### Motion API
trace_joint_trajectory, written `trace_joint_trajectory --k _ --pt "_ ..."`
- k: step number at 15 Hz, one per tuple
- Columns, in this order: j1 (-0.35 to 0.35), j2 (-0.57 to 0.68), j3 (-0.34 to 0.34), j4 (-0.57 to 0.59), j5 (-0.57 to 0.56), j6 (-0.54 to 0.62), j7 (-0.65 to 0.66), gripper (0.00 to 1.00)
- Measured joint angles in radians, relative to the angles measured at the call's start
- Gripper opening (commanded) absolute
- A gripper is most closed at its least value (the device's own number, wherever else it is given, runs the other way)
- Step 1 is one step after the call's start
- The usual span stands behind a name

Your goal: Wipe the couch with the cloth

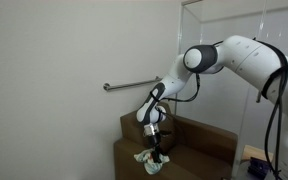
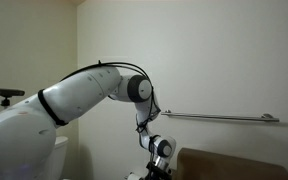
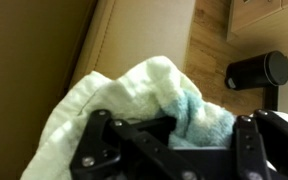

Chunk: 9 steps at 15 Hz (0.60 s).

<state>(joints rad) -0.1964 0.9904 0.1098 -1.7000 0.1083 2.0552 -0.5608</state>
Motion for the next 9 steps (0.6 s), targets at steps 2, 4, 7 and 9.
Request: trace_joint_trajectory --k 2,4,7,9 --pt "-0.003 -0.007 -0.002 -0.013 0.000 0.000 0.000 0.05" --pt "-0.005 -0.011 -0.005 -0.020 0.000 0.000 0.001 0.05" --pt "-0.007 -0.015 -0.006 -0.021 0.000 -0.003 0.001 0.37" --pt "-0.010 -0.021 -0.006 -0.021 0.000 -0.019 0.001 0.50"
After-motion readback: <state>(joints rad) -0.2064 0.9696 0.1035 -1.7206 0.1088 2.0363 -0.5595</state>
